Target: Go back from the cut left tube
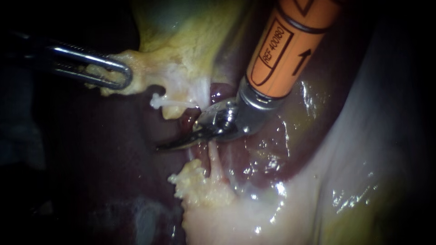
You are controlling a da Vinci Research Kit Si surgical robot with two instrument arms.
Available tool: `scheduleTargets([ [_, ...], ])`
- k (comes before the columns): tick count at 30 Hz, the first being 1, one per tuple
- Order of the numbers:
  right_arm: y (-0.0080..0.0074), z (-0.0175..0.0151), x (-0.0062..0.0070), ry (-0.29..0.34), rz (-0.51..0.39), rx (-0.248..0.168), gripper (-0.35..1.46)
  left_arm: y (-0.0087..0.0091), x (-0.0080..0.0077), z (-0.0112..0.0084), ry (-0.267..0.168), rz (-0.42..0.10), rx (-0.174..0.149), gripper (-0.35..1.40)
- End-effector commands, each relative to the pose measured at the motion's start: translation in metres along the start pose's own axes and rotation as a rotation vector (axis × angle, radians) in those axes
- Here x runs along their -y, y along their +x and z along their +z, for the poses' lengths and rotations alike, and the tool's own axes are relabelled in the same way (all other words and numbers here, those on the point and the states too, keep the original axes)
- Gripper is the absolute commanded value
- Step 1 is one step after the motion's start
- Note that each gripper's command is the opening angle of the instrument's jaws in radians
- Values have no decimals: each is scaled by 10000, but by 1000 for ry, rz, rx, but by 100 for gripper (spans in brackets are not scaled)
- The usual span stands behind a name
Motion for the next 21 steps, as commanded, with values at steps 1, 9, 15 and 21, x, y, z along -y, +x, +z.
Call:
scheduleTargets([
  [1, 0, 0, 0, 0, 0, 0, -35, 0, 0, 0, -1, 0, 0, -35],
  [9, -4, 2, 3, 4, -11, -6, -25, 0, 0, -1, -1, 0, 1, -35],
  [15, -10, 17, 3, 9, -34, -38, 99, -1, 0, -1, -1, 0, 1, -35],
  [21, -8, 20, 1, 1, -36, -82, 131, -1, 1, 0, -1, 0, 1, -35],
])
